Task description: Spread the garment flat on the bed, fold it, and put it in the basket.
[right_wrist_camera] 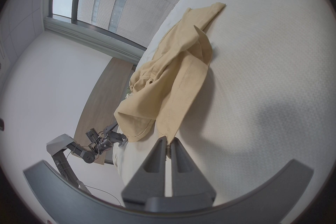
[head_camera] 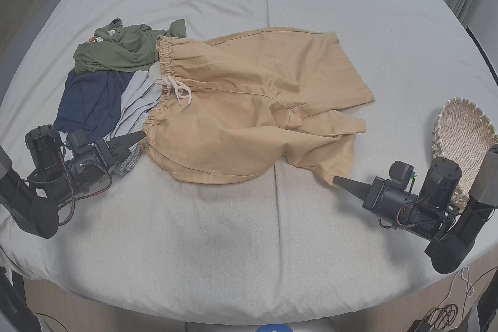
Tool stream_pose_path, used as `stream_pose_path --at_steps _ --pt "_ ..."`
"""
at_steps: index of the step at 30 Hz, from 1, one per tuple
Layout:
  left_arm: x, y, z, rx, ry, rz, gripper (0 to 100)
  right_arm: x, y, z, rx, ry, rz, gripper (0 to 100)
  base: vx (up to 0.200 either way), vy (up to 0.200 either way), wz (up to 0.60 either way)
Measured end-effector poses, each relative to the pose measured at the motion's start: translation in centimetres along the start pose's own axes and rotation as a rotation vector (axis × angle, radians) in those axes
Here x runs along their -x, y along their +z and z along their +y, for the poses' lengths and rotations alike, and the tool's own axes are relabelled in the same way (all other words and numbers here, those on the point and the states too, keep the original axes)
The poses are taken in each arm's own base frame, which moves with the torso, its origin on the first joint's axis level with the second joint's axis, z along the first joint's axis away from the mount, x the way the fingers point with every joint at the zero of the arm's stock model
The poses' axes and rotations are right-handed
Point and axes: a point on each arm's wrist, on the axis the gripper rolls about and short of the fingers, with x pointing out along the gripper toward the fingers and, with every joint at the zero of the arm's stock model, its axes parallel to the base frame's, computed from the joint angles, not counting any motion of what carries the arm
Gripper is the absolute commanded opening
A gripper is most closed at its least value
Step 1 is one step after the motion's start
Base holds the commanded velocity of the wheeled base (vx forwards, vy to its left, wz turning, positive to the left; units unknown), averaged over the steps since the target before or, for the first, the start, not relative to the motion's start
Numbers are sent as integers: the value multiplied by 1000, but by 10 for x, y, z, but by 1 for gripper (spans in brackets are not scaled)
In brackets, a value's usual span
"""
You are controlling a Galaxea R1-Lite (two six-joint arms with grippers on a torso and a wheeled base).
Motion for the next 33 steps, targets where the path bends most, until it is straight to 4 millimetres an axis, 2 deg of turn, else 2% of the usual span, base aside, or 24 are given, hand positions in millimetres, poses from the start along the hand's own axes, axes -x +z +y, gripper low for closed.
stream_pose_path --at_steps 15,33 --pt "-27 -22 0 -10 -36 -3 100 2 2 5 7 14 -6 0 0 0 0" --pt "-38 -8 -3 -21 -67 -108 100 4 1 8 10 23 -3 0 0 0 0"
